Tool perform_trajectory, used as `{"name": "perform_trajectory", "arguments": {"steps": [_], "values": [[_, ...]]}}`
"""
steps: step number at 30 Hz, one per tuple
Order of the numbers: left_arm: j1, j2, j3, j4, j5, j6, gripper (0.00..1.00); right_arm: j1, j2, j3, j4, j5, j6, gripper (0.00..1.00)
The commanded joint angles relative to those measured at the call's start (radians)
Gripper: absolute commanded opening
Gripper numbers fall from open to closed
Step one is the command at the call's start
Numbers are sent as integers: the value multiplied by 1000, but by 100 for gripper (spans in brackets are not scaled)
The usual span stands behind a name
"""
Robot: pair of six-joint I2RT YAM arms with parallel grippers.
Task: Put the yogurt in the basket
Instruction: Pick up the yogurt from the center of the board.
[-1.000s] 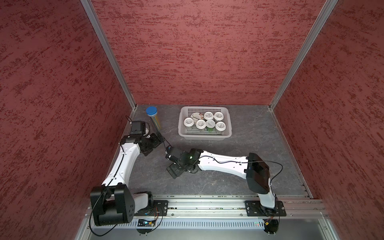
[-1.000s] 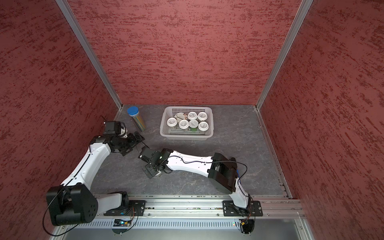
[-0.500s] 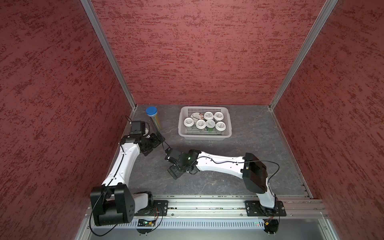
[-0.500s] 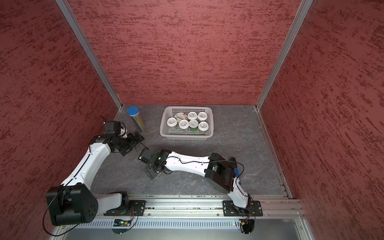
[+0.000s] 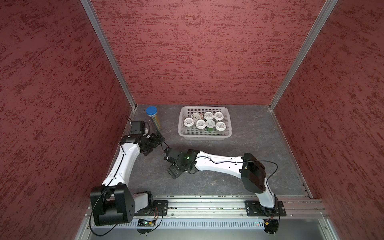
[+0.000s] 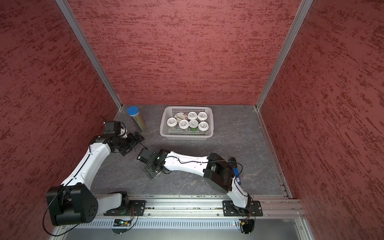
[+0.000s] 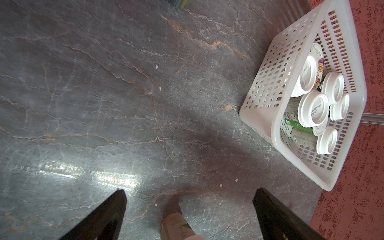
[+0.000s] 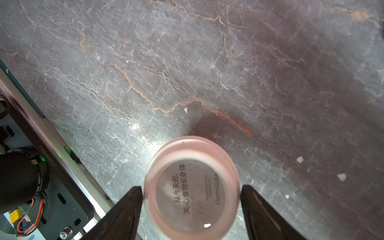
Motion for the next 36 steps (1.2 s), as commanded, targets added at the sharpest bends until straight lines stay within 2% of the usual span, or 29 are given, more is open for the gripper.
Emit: {"name": "perform_trajectory", "arguments": {"steps": [1, 8, 16, 23, 28, 33, 36], "values": [[7, 4, -6, 11, -1, 17, 100, 9, 21, 28, -15, 31, -10, 80], [6, 4, -6, 11, -1, 17, 100, 9, 25, 26, -15, 29, -15, 78], [6, 4, -6, 9, -1, 17, 100, 12, 33, 30, -20, 33, -20, 83], [6, 5, -6, 9, 1, 17, 100, 12, 24, 22, -15, 40, -20, 75], [7, 7, -3, 9, 1, 17, 100, 12, 16, 14, -15, 54, -19, 73], [7, 8, -5, 12, 5, 17, 100, 12, 15, 13, -21, 68, -22, 75], [7, 8, -5, 12, 8, 17, 100, 11, 11, 12, -26, 68, -24, 81]]}}
